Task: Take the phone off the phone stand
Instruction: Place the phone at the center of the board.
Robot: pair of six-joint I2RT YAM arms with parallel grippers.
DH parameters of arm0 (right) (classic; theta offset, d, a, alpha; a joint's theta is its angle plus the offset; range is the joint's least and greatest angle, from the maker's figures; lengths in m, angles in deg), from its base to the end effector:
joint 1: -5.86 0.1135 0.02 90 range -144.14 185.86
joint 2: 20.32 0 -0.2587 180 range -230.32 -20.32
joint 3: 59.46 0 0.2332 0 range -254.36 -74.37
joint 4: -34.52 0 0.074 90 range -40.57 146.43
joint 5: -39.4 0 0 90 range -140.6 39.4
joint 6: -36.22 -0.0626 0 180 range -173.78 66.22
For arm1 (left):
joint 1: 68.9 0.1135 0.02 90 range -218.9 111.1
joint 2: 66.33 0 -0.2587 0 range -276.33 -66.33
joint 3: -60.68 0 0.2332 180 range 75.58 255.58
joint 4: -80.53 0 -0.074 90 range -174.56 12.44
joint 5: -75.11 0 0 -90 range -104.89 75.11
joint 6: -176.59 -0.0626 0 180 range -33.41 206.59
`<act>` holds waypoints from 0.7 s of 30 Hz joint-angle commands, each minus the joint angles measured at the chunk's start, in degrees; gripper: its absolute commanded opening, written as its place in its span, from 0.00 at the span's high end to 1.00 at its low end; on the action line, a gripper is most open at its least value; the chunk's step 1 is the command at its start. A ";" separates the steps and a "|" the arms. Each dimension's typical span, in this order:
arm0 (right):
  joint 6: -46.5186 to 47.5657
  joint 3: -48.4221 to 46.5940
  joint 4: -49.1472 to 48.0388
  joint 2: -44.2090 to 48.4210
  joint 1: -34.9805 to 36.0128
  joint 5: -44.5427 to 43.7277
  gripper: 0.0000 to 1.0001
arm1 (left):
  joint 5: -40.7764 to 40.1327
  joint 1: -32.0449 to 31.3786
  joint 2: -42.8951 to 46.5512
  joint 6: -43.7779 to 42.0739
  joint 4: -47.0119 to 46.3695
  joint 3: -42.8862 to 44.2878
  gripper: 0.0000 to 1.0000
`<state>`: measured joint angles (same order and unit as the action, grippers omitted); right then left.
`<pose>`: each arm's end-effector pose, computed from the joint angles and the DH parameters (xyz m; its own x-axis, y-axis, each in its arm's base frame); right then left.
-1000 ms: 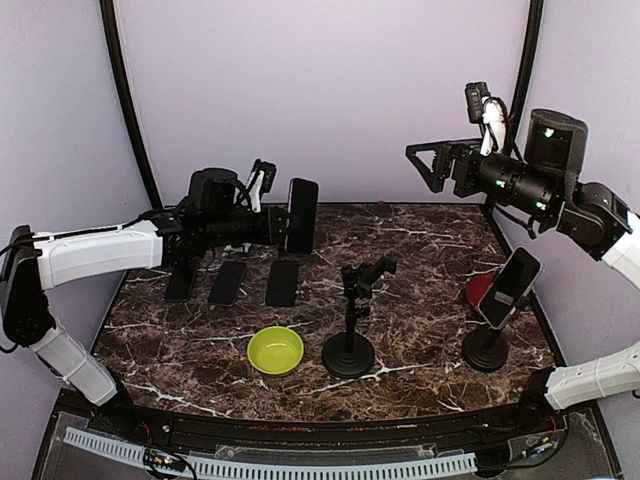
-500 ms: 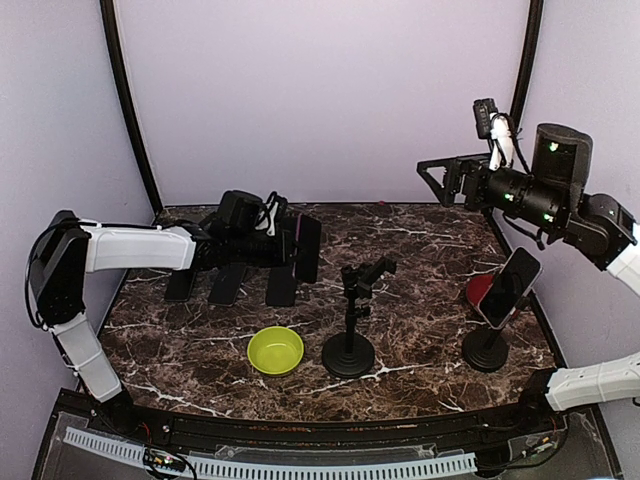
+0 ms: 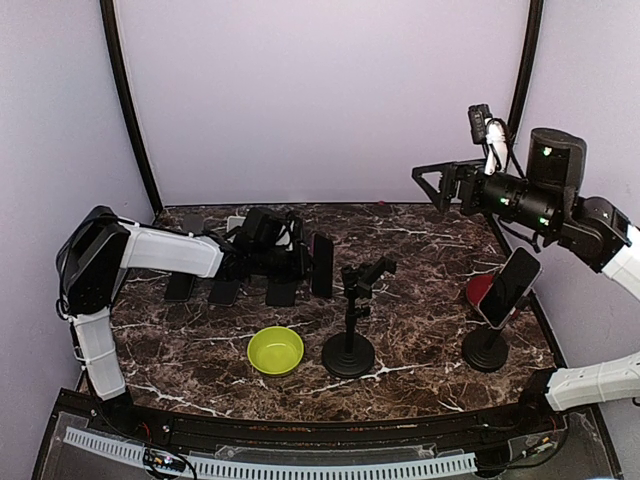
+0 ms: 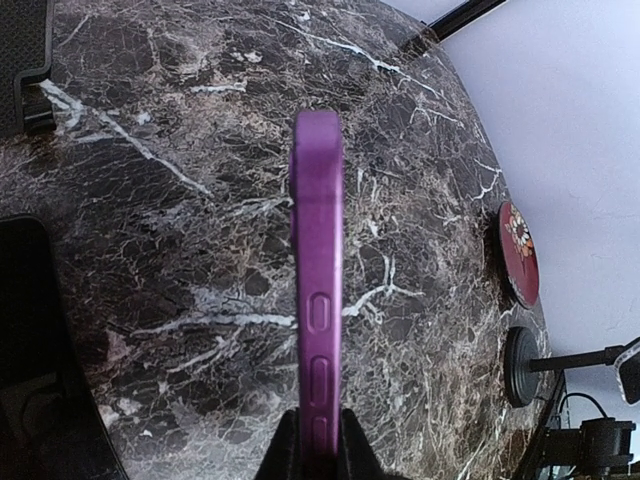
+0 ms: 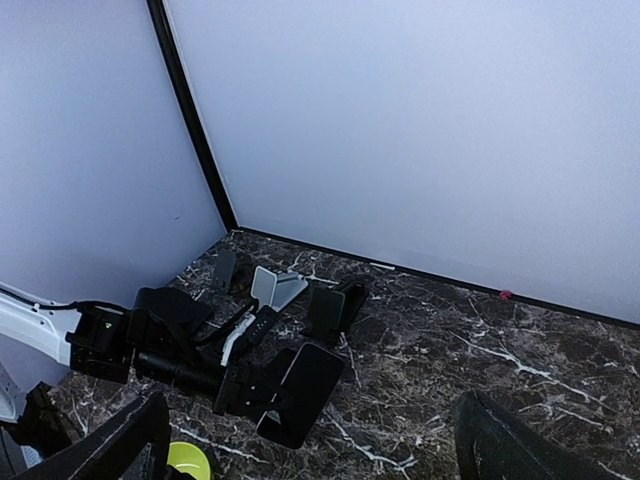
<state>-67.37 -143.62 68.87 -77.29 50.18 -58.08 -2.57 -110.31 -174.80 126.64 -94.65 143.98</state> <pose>0.1641 0.1489 0.4200 -0.2277 0.1032 -0.9682 -0.5625 0.7977 0.2174 0.3137 -0.2945 0.1921 -0.7920 -0.1397 -0.5944 0.3595 0.6801 -0.6389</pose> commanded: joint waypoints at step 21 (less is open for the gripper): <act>-20.19 -0.01 -25.76 -4.88 -9.59 20.92 0.01 | -0.95 -1.14 -6.28 1.64 -0.40 9.00 1.00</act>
<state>-82.71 -144.84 50.62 -83.72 42.98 -43.44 -3.19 -111.18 -182.16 127.97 -93.86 150.67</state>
